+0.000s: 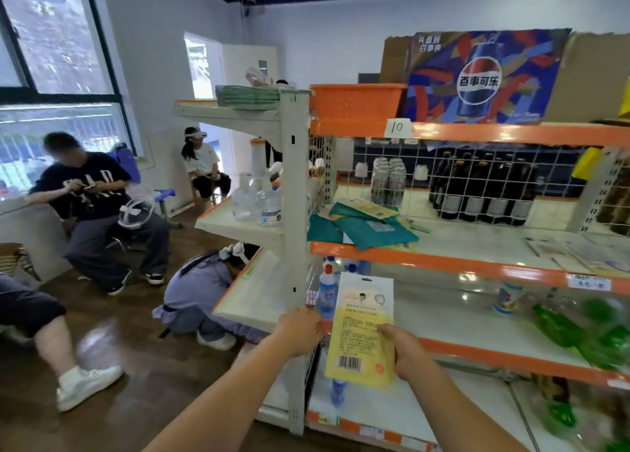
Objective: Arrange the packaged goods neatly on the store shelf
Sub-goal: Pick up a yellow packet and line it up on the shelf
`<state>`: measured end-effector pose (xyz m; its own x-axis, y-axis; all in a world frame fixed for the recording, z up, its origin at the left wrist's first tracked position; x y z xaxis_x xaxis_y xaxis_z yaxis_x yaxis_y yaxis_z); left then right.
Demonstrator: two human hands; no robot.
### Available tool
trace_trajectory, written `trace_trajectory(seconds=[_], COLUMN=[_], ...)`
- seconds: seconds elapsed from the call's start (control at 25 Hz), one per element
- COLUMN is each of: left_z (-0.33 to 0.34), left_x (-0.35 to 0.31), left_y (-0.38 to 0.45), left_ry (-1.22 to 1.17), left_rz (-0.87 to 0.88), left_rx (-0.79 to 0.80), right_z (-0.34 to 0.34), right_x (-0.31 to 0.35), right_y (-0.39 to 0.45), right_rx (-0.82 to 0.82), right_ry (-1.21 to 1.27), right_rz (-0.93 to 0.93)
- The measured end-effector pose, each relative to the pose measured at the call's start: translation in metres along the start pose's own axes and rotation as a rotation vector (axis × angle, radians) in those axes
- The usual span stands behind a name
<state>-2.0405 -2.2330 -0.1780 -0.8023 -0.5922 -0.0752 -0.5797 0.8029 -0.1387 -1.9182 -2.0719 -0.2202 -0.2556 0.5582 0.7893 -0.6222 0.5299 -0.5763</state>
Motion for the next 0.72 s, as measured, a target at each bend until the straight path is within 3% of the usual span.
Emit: trace_trajectory(seconds=[0.4,0.72], left_z=[0.046,0.103], left_x=[-0.008,-0.016], left_y=[-0.006,-0.016], left_ry=[-0.095,-0.49], left_rz=[0.117,0.002], left_rx=[-0.121,-0.051], right_z=[-0.019,-0.032], right_x=[-0.051,-0.092], right_y=[-0.03,-0.045], right_rx=[-0.149,-0.22], right_ry=[-0.012,-0.008], right_rz=[-0.053,-0.042])
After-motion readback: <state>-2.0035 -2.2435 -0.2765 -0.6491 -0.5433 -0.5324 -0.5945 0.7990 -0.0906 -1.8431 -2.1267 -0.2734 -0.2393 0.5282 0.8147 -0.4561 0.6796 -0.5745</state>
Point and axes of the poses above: each hand's wrist, its own y-axis towards the middle knuckle, its own z-axis out of the palm, x = y × z, the point moved 2 cm from there along y, towards the middle knuckle, and after that the axes turned 3 degrees about z, right-handed, at the moved point
